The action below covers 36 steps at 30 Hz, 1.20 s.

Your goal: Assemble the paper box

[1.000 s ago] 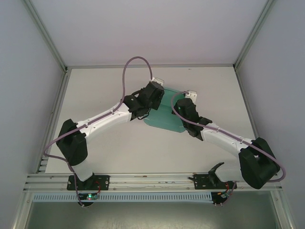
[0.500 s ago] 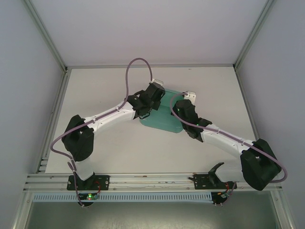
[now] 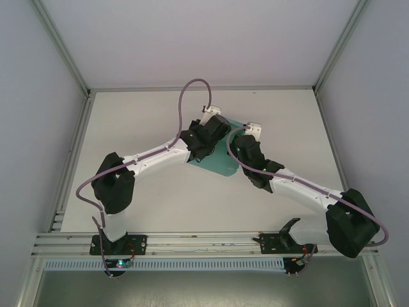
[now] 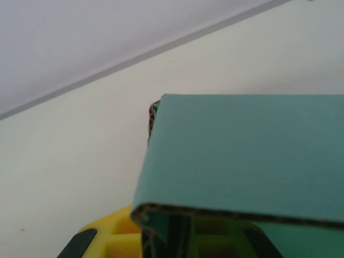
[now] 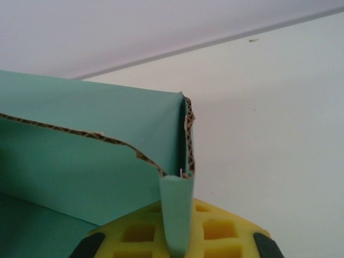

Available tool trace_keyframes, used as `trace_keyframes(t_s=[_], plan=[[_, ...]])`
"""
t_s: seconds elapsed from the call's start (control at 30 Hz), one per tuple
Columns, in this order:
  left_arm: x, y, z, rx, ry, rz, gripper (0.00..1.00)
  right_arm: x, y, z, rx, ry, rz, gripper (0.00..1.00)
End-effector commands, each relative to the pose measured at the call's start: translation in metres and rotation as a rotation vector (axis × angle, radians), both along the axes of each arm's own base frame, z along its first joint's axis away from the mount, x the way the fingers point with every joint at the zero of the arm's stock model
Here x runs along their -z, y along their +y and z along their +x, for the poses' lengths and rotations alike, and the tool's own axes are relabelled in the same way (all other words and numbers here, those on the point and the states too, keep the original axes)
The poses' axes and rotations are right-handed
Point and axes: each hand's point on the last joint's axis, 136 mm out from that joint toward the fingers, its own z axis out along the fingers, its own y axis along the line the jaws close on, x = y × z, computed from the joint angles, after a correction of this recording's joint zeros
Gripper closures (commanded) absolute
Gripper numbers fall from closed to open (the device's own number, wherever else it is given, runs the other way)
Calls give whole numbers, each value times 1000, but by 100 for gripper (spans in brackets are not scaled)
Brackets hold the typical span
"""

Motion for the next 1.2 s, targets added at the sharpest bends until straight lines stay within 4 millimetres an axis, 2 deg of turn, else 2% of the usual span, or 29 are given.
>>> trace_keyframes(t_s=[0.0, 0.03, 0.07, 0.1, 0.17, 0.27, 0.37, 0.47, 0.5, 0.6, 0.73, 0.83, 0.9, 1.07, 1.17], plan=[[-16, 79, 11, -269, -81, 280, 100, -8, -34, -1, 132, -16, -87, 100], [-12, 73, 10, -231, -54, 243, 100, -9, -33, 0, 128, -19, -84, 100], [-6, 65, 9, -178, -19, 193, 85, -8, -32, 0, 125, -16, -86, 100], [0, 51, 7, -100, 21, 128, 62, -8, -31, 0, 120, -16, -85, 100], [4, 27, -2, 35, 74, 0, 56, -7, -28, 1, 106, -12, -85, 100], [-4, -2, -20, 197, 124, -177, 44, -5, -22, 3, 84, -4, -77, 100], [-17, -18, -34, 292, 148, -291, 35, -2, -18, 3, 58, 7, -73, 100], [-27, -21, -41, 323, 163, -350, 17, 2, -13, 3, 23, 27, -82, 100], [-30, -21, -44, 330, 165, -370, 0, 5, -12, 3, 6, 41, -88, 100], [-39, -19, -51, 353, 180, -439, 0, 15, -13, 4, -25, 99, -98, 100], [-47, 1, -53, 319, 166, -489, 0, 29, -5, 5, -178, 174, -109, 100], [-45, 37, -51, 228, 148, -507, 0, 36, 11, 7, -436, 229, -189, 100], [-37, 70, -52, 138, 142, -520, 0, 35, 20, 8, -605, 248, -349, 100], [-12, 152, -69, -80, 117, -580, 1, 54, 43, -16, -1156, 352, -833, 99], [-2, 184, -83, -170, 95, -617, 0, 73, 53, -23, -1427, 379, -1112, 97]])
